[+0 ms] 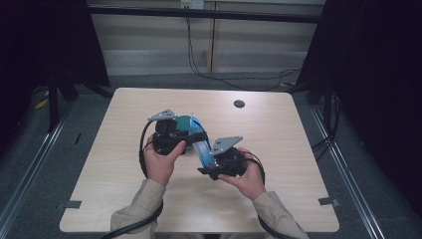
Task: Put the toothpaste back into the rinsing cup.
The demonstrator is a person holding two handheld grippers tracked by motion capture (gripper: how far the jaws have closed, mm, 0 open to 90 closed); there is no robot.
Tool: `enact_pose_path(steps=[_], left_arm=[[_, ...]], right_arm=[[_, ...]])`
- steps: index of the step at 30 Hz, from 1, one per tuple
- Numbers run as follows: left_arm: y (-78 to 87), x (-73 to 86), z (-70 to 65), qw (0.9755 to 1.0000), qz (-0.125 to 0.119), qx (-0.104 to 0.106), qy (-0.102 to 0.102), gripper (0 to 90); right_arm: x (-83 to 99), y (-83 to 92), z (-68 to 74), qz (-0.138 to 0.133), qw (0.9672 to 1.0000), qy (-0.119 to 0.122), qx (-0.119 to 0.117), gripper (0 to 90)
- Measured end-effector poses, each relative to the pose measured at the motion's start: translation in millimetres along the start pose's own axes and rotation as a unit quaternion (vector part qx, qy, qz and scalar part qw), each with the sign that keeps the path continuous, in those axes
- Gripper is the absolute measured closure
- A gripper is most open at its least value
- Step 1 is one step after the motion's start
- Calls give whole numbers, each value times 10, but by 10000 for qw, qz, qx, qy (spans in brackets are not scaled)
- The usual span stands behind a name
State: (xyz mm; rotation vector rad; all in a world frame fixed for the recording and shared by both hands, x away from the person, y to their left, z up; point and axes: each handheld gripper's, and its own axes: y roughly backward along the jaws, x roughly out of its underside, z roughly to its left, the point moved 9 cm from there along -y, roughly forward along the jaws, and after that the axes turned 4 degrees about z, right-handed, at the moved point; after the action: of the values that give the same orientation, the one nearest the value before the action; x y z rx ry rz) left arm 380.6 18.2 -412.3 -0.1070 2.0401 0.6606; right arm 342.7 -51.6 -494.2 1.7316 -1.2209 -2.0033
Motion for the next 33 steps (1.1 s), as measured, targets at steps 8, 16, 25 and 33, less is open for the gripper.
enact_pose_path(steps=[8,16,25,33], left_arm=[[-35,0,0,10000,-52,-70,-36,735],[22,-27,-44,9996,-78,-107,-255,743],[169,-66,50,9989,-79,-335,-317,746],[262,-100,130,9981,-49,-504,-346,745]], right_arm=[[-12,-74,90,14,9998,59,-171,367],[14,-67,79,-38,9999,48,-161,308],[384,45,-135,7,9996,-258,139,166],[957,180,-294,170,9964,-717,423,138]])
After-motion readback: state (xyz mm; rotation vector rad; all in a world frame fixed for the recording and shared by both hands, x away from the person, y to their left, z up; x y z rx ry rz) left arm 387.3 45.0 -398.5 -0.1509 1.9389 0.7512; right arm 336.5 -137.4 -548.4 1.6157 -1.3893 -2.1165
